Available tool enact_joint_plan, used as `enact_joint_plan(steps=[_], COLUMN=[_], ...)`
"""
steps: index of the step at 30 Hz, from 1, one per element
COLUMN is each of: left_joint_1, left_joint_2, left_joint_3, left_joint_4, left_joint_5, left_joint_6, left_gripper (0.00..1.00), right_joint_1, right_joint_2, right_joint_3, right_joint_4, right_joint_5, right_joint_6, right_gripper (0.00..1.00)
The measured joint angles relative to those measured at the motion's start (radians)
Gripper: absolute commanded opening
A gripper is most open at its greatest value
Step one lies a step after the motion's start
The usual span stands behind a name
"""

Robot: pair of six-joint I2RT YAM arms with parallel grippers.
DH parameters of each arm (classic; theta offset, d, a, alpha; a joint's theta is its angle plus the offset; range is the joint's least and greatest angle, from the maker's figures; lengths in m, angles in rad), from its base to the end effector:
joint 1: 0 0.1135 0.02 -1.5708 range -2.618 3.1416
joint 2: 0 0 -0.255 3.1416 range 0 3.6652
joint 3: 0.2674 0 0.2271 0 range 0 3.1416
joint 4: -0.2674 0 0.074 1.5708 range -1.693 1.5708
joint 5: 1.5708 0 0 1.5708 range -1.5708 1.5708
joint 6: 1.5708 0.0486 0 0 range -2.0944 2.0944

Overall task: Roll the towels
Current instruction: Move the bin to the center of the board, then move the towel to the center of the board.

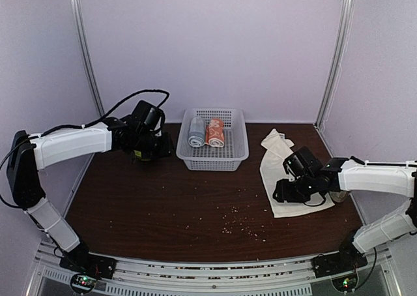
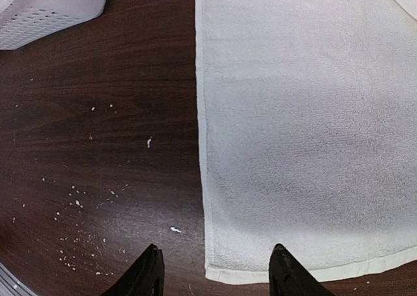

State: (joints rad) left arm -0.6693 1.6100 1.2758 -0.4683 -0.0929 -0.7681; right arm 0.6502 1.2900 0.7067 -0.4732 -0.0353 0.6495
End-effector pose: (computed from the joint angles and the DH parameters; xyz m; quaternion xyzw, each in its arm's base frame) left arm 0.2707 -0.2084 0.2651 -0.0631 0.9241 -0.2141 0.3101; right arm 0.1784 0.1379 0.1812 -0.0048 0.9670 0.1674 0.1921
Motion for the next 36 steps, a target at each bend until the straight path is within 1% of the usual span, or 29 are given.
enact_joint_plan(steps=[3,4,7,11,18,22,25,28,30,32,33,34,35,36], left_joint_1=[-0.02,-0.036,-0.111,-0.176,-0.175,-0.174,-0.174,-0.174,-0.175,-0.18,-0.183,-0.187,-0.192,-0.198], left_joint_2=[-0.03,-0.035,-0.019,0.057,0.211,0.288,0.319,0.31,0.284,0.231,0.199,0.166,0.118,0.107], left_joint_3=[-0.084,-0.113,-0.169,-0.179,-0.171,-0.121,-0.085,-0.093,-0.129,-0.199,-0.238,-0.277,-0.327,-0.338], left_joint_4=[0.035,0.05,0.086,0.158,0.283,0.322,0.343,0.365,0.38,0.391,0.39,0.389,0.385,0.383], left_joint_5=[0.01,0.011,0.02,0.032,-0.001,-0.022,-0.024,-0.021,-0.019,-0.018,-0.018,-0.018,-0.019,-0.02], left_joint_6=[-0.005,-0.008,-0.017,-0.045,-0.107,-0.131,-0.142,-0.151,-0.158,-0.167,-0.175,-0.182,-0.192,-0.193], left_gripper=[0.02,0.0,0.0,0.0,0.0,0.0,0.0,0.0,0.0,0.0,0.0,0.0,0.0,0.0], right_joint_1=[0.027,0.035,0.04,0.048,0.1,0.129,0.151,0.176,0.185,0.192,0.192,0.195,0.198,0.204], right_joint_2=[-0.029,-0.043,-0.077,-0.092,-0.084,-0.07,-0.054,0.001,0.038,0.081,0.106,0.129,0.143,0.158], right_joint_3=[-0.005,-0.013,-0.036,-0.06,-0.087,-0.113,-0.129,-0.128,-0.124,-0.097,-0.08,-0.066,-0.055,-0.043], right_joint_4=[0.0,0.0,-0.003,-0.006,-0.012,-0.011,-0.012,-0.009,-0.01,-0.009,-0.008,-0.008,-0.008,0.0], right_joint_5=[0.008,0.01,0.018,0.03,0.037,0.037,0.039,0.056,0.071,0.1,0.118,0.138,0.145,0.151], right_joint_6=[0.006,0.008,0.012,0.018,0.039,0.054,0.058,0.058,0.056,0.056,0.056,0.056,0.05,0.056], right_gripper=[0.56,0.56,0.56,0.58,0.62,0.65,0.66,0.66,0.63,0.56,0.48,0.36,0.27,0.19])
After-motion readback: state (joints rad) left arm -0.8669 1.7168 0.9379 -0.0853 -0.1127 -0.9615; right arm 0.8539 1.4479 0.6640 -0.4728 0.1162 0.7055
